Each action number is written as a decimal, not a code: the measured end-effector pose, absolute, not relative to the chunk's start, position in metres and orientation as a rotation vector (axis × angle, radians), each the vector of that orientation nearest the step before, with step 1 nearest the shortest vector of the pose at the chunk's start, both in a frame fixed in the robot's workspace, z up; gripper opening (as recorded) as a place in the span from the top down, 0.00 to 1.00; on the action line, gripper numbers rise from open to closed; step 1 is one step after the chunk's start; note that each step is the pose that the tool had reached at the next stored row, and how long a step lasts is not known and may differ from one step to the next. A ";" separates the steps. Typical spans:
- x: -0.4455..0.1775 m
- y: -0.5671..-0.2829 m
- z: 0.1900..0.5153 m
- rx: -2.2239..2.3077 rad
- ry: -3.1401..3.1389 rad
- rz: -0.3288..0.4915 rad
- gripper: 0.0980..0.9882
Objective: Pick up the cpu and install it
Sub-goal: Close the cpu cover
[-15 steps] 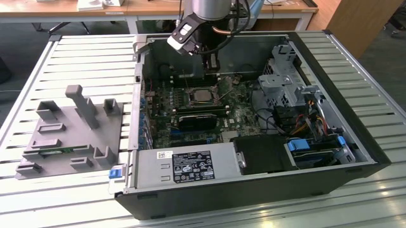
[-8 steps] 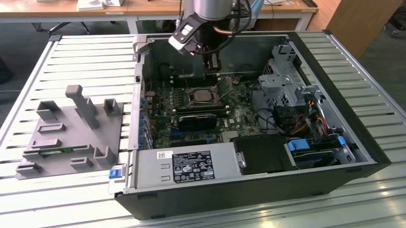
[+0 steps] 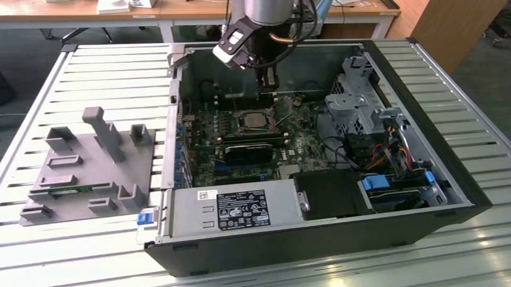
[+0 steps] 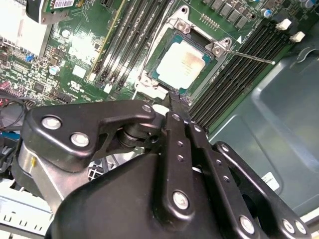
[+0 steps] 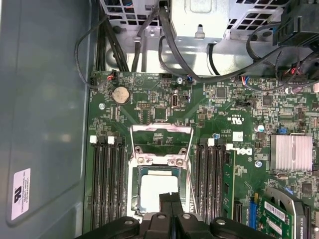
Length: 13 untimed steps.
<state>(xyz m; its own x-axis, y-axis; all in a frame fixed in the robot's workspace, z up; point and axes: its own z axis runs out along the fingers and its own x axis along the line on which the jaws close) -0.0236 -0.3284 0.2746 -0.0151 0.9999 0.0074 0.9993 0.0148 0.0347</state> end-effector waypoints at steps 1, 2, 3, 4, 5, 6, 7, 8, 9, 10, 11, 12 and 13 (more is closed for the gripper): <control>-0.024 -0.328 0.275 2.191 2.224 0.046 0.99; -0.023 -0.328 0.275 2.191 2.224 0.046 0.99; -0.023 -0.328 0.275 2.191 2.224 0.045 0.99; -0.023 -0.328 0.275 2.190 2.224 0.045 0.99; -0.022 -0.328 0.275 2.190 2.224 0.045 0.99; -0.021 -0.328 0.275 2.191 2.224 0.045 0.99; -0.020 -0.328 0.275 2.191 2.224 0.045 0.99; -0.019 -0.328 0.275 2.191 2.224 0.045 0.99; -0.018 -0.328 0.274 2.191 2.224 0.045 0.99; -0.017 -0.328 0.274 2.191 2.223 0.045 0.99; -0.015 -0.328 0.274 2.191 2.224 0.045 0.99; -0.014 -0.328 0.274 2.191 2.224 0.045 0.99; -0.013 -0.328 0.274 2.191 2.224 0.045 0.99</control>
<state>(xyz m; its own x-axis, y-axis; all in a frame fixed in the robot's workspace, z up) -0.0131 -0.3284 0.2741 -0.0151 0.9999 0.0062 0.9993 0.0149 0.0347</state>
